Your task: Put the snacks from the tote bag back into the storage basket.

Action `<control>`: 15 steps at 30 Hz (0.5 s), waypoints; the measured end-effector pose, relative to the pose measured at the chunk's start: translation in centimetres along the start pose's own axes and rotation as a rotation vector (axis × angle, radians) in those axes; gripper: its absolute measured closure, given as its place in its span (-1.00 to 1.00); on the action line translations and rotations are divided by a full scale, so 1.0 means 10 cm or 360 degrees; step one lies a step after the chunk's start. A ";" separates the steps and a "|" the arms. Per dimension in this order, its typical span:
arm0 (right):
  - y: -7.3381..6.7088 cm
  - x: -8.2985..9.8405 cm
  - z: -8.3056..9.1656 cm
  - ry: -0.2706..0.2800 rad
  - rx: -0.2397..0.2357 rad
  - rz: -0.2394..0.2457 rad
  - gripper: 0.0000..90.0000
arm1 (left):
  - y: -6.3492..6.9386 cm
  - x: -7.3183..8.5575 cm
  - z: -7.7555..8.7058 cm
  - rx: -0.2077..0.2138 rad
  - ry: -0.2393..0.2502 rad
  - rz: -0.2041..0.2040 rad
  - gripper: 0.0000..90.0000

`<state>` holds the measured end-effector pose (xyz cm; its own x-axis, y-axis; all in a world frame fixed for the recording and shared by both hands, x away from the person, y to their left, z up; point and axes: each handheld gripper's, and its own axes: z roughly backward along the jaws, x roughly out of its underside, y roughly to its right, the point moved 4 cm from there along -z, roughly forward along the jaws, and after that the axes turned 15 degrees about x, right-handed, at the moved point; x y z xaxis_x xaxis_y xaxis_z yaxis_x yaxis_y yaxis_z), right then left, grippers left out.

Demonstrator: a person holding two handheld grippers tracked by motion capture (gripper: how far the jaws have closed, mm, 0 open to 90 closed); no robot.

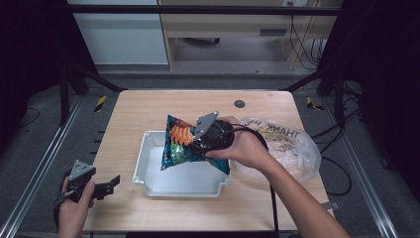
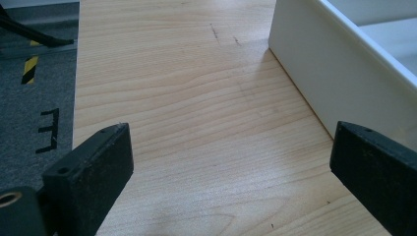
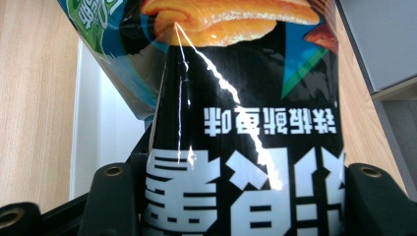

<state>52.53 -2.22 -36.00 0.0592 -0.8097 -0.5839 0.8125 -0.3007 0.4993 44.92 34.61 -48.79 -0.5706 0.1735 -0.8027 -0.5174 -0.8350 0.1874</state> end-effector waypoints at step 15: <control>-0.06 -0.03 -0.07 0.0003 -0.0024 0.0010 -0.09 | 0.00 0.00 0.00 0.0004 0.0002 0.0002 -0.95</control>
<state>52.43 -1.39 -36.56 0.0652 -0.8107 -0.5818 0.8208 -0.2880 0.4933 44.93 34.57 -48.81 -0.5706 0.1718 -0.8030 -0.5182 -0.8339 0.1899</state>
